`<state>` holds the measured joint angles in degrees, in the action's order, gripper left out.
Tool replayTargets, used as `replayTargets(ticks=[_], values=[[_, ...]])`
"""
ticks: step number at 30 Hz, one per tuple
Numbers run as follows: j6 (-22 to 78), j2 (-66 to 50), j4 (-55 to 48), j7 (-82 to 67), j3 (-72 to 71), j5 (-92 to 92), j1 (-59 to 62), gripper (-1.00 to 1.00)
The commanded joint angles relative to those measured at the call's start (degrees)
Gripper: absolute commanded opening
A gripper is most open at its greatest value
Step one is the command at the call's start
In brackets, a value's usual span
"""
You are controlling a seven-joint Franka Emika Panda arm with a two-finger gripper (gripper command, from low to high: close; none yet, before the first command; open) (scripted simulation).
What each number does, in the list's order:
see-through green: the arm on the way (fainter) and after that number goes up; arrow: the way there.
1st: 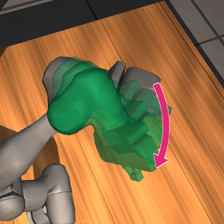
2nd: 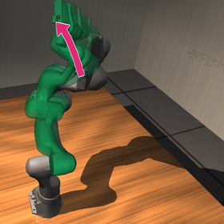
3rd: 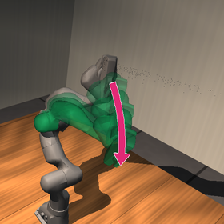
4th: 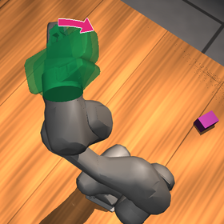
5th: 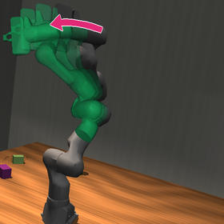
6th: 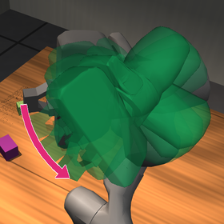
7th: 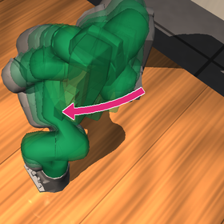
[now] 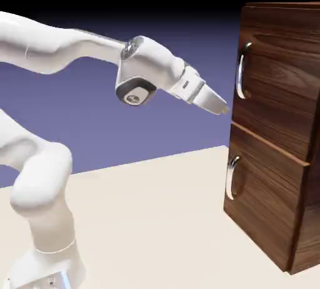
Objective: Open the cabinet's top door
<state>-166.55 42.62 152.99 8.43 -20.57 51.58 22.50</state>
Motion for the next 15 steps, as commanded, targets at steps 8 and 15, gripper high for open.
replayTargets(ticks=[8, 15], values=[[2.9, 3.8, -3.1, -13.2, -8.0, 19.9, 9.0, 0.00], [5.4, 7.2, -5.8, -24.7, -14.9, 37.4, 16.8, 0.00]])
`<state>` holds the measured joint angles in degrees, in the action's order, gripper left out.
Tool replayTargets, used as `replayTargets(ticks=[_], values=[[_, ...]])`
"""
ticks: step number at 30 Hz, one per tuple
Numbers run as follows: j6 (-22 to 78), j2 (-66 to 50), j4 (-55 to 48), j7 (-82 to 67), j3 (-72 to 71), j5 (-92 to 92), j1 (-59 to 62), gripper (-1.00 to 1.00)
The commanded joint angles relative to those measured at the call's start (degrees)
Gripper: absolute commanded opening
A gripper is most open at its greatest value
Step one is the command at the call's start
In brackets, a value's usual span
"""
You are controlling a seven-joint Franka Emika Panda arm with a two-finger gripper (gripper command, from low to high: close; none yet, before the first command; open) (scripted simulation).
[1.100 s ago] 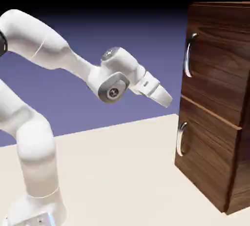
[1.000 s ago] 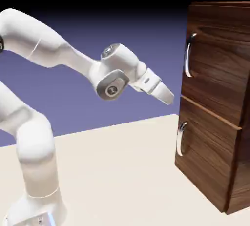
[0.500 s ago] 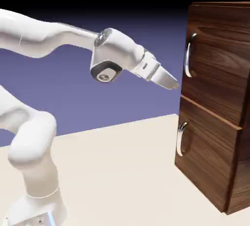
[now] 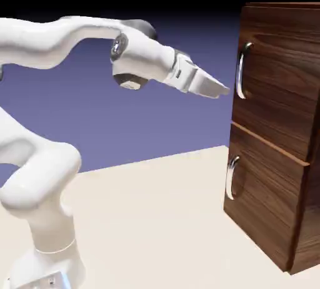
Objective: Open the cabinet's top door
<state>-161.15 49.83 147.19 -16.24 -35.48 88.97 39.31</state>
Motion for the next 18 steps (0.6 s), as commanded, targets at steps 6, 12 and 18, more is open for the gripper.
replayTargets(ticks=[6, 12, 18], values=[[2.2, 2.9, -2.3, -9.9, -6.0, 15.0, 6.7, 0.00], [4.3, 5.8, -4.6, -19.7, -11.9, 29.9, 13.4, 0.00], [6.5, 8.7, -7.0, -29.6, -17.9, 44.9, 20.2, 0.00]])
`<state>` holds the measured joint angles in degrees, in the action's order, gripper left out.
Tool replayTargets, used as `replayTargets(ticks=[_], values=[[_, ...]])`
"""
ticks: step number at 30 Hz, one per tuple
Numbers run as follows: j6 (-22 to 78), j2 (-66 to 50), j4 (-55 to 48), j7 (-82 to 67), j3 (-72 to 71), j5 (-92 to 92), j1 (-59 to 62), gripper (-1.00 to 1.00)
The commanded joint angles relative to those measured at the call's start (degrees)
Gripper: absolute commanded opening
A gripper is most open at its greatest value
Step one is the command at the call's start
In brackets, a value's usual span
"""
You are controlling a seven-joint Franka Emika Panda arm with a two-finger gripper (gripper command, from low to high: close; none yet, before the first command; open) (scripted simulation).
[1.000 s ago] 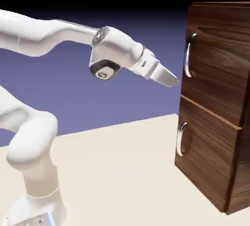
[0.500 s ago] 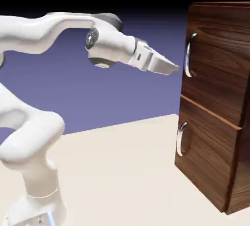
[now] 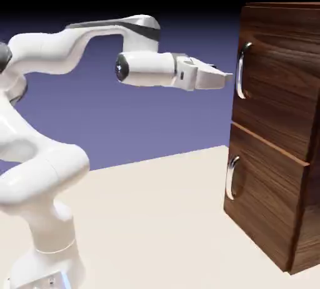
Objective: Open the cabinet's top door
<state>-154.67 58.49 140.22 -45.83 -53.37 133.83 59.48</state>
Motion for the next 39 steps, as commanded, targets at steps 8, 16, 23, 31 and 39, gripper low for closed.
replayTargets(ticks=[8, 16, 23, 31, 39], values=[[1.8, 0.7, -5.0, -7.2, -6.8, 11.5, 8.8, 0.00], [9.5, -1.5, -3.5, -8.7, -4.9, 9.7, 9.1, -1.00], [27.0, -1.6, 7.6, -9.8, 8.6, -0.7, 1.0, -1.00], [46.9, -3.8, 13.6, -11.8, 23.1, -15.1, -0.6, -1.00], [66.9, -12.5, 11.8, -16.2, 35.7, -31.3, 2.4, -1.00]])
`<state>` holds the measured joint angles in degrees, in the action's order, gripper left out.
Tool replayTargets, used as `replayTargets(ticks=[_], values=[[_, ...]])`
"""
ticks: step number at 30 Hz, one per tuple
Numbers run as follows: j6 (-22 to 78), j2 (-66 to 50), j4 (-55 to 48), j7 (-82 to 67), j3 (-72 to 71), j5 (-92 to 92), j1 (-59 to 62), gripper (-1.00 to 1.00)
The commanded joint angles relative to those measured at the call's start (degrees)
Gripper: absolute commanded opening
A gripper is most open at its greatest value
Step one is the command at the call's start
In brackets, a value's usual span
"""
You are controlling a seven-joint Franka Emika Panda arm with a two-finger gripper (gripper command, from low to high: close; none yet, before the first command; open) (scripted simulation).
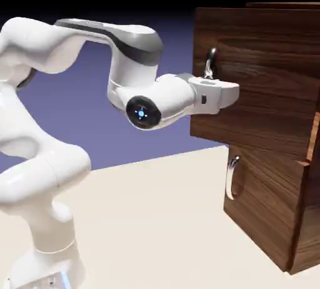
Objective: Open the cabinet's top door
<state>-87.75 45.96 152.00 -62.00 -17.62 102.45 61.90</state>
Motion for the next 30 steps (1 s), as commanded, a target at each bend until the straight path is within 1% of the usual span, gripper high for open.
replayTargets(ticks=[1, 7, 15, 22, 30], values=[[2.4, -1.7, -0.9, -0.7, 1.4, -2.1, 0.5, -1.00], [16.5, -13.8, -8.9, -5.4, 8.1, -14.6, 2.8, -1.00], [31.1, -30.4, -23.9, -10.3, 12.5, -26.8, 4.0, -1.00], [41.3, -43.4, -38.5, -12.6, 13.6, -33.7, 4.2, -1.00], [50.8, -56.6, -55.1, -12.9, 13.0, -38.0, 4.2, -1.00]])
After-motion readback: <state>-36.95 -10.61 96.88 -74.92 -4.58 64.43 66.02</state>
